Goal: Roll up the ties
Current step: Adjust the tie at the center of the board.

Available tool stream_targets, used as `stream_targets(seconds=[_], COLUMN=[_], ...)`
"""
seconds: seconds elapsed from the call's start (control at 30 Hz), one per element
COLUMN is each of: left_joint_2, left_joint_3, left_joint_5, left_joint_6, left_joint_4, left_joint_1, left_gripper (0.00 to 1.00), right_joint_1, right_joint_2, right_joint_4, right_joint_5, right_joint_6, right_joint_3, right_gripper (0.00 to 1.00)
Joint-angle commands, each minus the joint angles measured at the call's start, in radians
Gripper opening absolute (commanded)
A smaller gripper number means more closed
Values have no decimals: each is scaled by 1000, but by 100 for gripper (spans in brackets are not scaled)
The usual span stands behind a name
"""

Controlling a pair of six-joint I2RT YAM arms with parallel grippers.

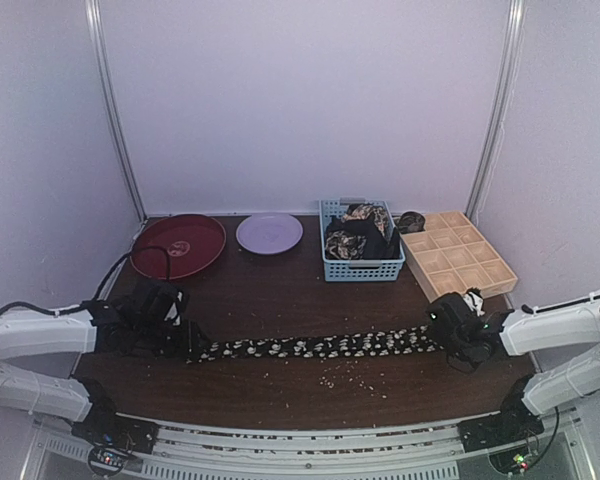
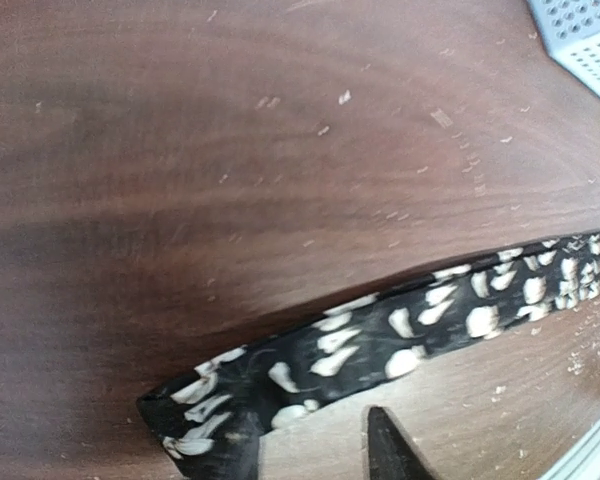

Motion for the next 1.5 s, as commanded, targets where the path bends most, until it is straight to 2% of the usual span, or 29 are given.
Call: stream_targets(seconds=[0.0, 0.17, 0.43, 0.77, 0.97, 1.0, 1.23, 1.3, 1.4, 1.47], left_joint_2=[35, 88, 195, 222, 209, 201, 111, 95, 86, 70], left_joint_3=[-40, -35, -35, -26, -6, 5, 51, 42, 12, -13], left_joint_5=[-29, -141, -147, -180, -172, -171, -165, -153, -67, -12], left_joint_6=[1, 25, 52, 69, 82, 86, 122, 138, 163, 177], left_joint_4=[87, 93, 153, 158, 151, 145, 104, 104, 123, 141], left_joint_1=[5, 9, 38, 53, 79, 79, 85, 102, 181, 230], left_gripper=[28, 11, 0, 0, 0, 0, 22, 31, 33, 34], right_joint_1=[-29, -51, -83, -151, -171, -171, -166, -155, -121, -91], right_joint_2=[16, 8, -18, 8, -17, -25, -137, -169, -208, -220], right_joint_4=[-10, -91, -121, -263, -278, -279, -151, -106, 1, 52], right_joint_5=[-1, 21, -13, -75, -64, -64, -184, -228, -285, -309], right_joint_6=[33, 76, 129, 237, 249, 237, 45, 6, -73, -126], right_joint_3=[-8, 6, -4, 32, 26, 32, 55, 54, 48, 48], right_gripper=[0, 0, 0, 0, 0, 0, 0, 7, 18, 22])
